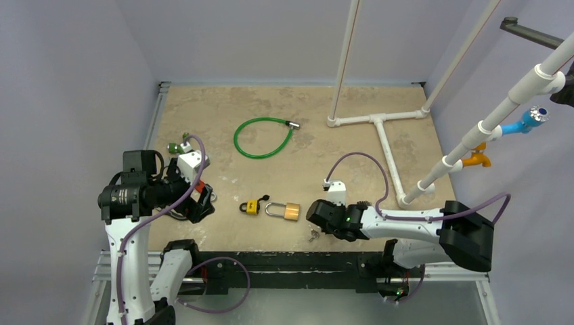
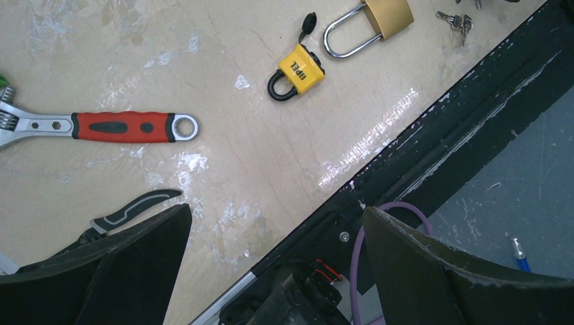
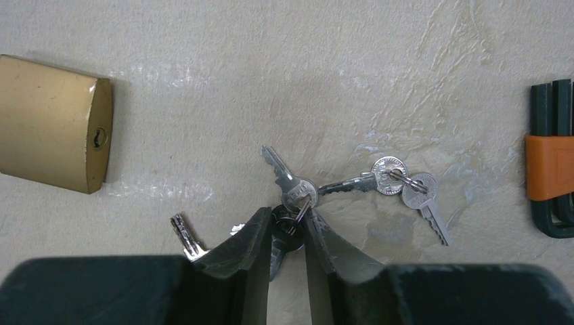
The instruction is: Unlock with the key
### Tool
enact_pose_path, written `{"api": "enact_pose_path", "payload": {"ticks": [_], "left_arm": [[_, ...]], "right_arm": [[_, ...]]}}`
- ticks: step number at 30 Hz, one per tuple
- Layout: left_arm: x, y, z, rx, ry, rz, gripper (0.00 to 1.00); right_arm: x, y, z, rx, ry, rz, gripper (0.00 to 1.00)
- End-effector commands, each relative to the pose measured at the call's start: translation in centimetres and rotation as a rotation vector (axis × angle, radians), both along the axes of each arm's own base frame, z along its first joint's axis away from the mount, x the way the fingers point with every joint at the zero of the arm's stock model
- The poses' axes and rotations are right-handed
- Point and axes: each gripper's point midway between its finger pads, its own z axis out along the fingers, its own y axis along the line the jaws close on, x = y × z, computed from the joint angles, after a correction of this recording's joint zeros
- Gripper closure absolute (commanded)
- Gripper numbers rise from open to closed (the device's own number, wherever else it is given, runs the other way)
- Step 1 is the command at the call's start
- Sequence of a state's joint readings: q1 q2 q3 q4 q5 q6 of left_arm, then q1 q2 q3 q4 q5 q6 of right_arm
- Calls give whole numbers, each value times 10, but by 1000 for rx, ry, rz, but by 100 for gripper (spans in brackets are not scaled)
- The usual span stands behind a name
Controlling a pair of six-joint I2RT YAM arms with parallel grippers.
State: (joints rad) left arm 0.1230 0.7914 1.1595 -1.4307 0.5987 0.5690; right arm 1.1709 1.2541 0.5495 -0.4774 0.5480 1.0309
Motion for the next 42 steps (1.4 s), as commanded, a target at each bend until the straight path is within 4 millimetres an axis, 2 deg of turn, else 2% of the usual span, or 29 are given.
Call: {"api": "enact_pose_path", "payload": {"ticks": [1, 6, 14, 20, 26, 30, 36, 42], "left_arm": [[3, -4, 12, -15, -45, -18, 0], [4, -4, 11, -22, -37, -19, 0], [4, -6, 11, -32, -33, -21, 0], [3, -10, 16, -54, -41, -33, 0], [0, -20, 20, -89, -37, -68, 0], [-2, -31, 23, -114, -28, -97, 0], [2, -66, 19, -187, 2, -207, 0], [18, -104, 7, -276, 71, -288, 0]], "right_arm": [[10, 11, 12, 41, -38, -21, 82], [9, 11, 12, 42, -34, -19, 99], [8, 12, 16, 63, -36, -13, 100], [4, 21, 34, 156, -44, 29, 100], [0, 30, 63, 263, -67, 92, 100], [-1, 36, 89, 336, -104, 134, 100], [1, 42, 128, 384, -148, 184, 100], [-9, 66, 176, 541, -169, 284, 100]]}}
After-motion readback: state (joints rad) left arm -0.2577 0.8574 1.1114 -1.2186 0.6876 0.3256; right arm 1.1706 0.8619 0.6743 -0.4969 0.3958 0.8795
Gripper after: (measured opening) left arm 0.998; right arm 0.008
